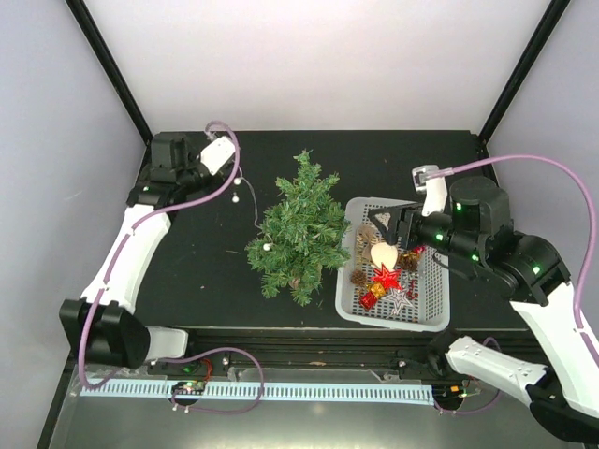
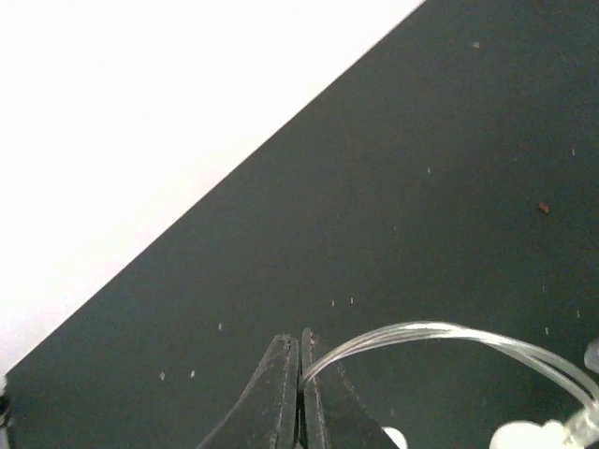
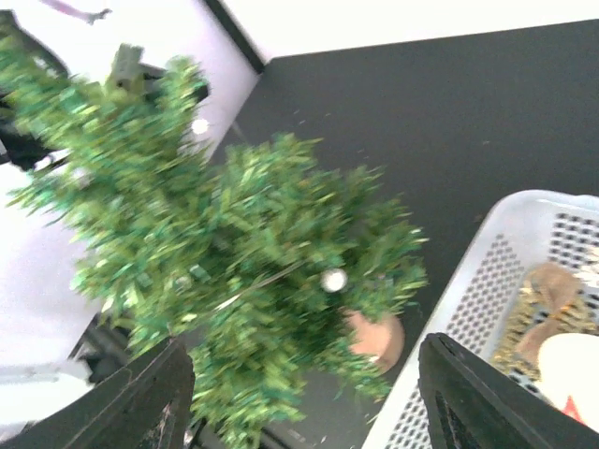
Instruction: Decorate the small christmas tree
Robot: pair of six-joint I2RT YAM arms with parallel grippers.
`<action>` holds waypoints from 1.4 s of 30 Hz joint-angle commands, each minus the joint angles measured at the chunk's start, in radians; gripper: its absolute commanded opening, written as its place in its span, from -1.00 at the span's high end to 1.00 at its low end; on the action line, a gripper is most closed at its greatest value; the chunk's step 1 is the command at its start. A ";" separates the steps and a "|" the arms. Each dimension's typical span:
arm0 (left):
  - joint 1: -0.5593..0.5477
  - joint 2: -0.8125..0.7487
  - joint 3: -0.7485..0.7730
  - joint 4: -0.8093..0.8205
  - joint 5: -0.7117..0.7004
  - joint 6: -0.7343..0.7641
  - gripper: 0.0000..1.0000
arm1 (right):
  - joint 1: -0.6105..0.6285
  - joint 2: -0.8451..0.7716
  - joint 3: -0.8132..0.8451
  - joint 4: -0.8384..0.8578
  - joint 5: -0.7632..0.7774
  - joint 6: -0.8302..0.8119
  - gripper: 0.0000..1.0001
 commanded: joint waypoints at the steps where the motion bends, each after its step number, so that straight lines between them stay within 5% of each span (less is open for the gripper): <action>1: -0.016 0.104 0.103 0.120 0.098 -0.113 0.97 | -0.128 -0.001 -0.045 0.091 -0.035 -0.001 -0.33; 7: -0.048 0.225 0.190 0.165 0.232 -0.226 0.97 | -0.347 0.063 -0.141 0.288 -0.350 0.071 -0.27; 12: -0.074 0.310 0.236 0.259 0.404 -0.331 0.97 | -0.388 0.167 -0.208 0.509 -0.505 0.170 -0.22; 29: -0.146 0.621 0.454 0.542 0.910 -0.794 0.97 | -0.397 0.530 -0.029 0.637 -0.455 0.130 -0.17; 42: -0.205 0.693 0.487 0.738 0.962 -1.009 0.97 | -0.387 0.673 0.077 0.572 -0.423 -0.022 -0.17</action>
